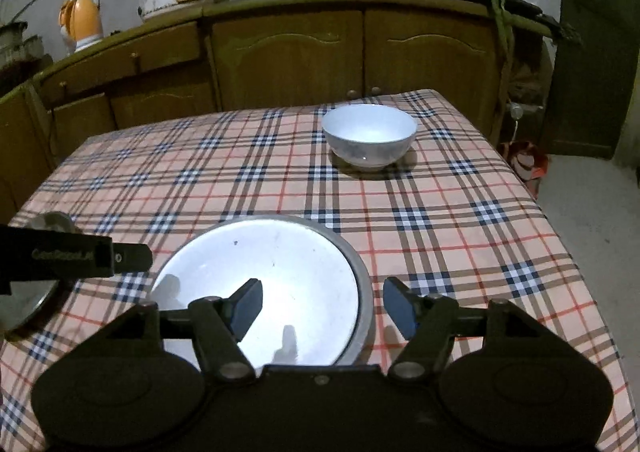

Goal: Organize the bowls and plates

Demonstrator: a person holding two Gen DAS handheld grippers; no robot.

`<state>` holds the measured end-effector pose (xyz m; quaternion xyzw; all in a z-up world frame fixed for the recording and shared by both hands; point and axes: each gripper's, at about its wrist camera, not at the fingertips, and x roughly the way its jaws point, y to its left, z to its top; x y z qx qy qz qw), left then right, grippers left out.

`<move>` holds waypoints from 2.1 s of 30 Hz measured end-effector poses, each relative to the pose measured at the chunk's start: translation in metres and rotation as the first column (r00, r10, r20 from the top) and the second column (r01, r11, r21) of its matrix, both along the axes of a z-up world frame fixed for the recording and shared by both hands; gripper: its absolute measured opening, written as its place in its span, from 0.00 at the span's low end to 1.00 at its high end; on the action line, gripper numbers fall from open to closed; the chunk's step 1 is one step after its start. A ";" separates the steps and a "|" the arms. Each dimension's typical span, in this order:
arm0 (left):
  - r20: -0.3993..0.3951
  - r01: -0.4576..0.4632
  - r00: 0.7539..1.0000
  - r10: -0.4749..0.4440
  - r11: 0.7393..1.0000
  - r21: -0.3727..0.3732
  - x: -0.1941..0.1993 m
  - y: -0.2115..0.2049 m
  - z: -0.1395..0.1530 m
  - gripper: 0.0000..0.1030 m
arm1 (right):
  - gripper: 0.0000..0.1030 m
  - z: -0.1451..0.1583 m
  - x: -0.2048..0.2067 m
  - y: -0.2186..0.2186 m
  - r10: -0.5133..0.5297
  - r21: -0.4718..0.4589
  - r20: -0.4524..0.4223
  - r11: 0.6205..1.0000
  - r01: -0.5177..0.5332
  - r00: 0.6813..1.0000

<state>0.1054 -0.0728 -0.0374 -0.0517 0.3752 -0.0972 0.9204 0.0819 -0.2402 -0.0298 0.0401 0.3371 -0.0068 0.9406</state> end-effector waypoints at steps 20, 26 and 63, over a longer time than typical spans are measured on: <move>0.045 -0.009 0.999 0.006 0.999 0.045 0.011 0.001 0.018 0.63 | 0.78 0.028 0.009 -0.031 -0.047 0.111 0.083 0.993 0.038 0.995; 0.062 0.004 0.998 -0.009 0.997 0.076 0.024 -0.008 0.026 0.64 | 0.78 0.033 0.019 -0.050 -0.078 0.140 0.096 0.988 0.065 0.992; -0.012 0.164 0.986 -0.164 0.971 0.175 0.240 -0.122 -0.024 0.55 | 0.77 -0.044 0.247 -0.140 -0.164 0.267 -0.047 0.948 0.171 0.985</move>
